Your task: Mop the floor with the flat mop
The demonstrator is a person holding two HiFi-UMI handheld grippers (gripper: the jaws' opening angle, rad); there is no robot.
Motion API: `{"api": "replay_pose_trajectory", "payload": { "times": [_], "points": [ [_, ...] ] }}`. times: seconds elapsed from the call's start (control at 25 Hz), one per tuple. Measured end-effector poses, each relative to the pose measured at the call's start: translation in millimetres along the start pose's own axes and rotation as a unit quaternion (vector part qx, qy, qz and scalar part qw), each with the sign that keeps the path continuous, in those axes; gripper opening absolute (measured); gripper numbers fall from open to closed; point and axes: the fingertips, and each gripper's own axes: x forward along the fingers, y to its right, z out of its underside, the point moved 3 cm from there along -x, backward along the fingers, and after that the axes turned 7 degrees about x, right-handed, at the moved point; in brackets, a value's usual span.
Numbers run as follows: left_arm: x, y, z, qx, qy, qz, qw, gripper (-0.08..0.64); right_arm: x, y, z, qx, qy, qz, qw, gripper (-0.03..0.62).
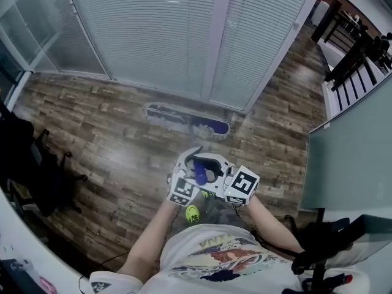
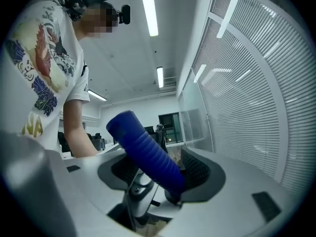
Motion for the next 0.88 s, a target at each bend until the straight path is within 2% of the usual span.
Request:
{"api": "replay_pose_trajectory", "payload": {
  "times": [0.44, 0.6, 0.76, 0.88],
  "points": [
    [-73.1, 106.6, -10.0, -0.012, -0.006, -0.038, 0.9992, 0.13, -57.2, -114.4, 33.4, -0.001, -0.014, -0.038, 0.999, 0.247],
    [-94.0, 164.1, -16.4, -0.014, -0.015, -0.06, 0.998, 0.129, -98.9, -159.8, 49.0, 0.0, -0.017, -0.06, 0.998, 0.249],
    [-112.3, 228.8, -25.7, -0.013, -0.025, -0.081, 0.9963, 0.129, -147.9, -206.4, 62.9, -0.022, -0.004, -0.09, 0.996, 0.249],
    [-130.7, 270.9, -33.0, -0.02, -0.031, -0.094, 0.9949, 0.129, -176.9, -242.2, 72.8, -0.015, -0.01, -0.104, 0.994, 0.249]
  ]
}}
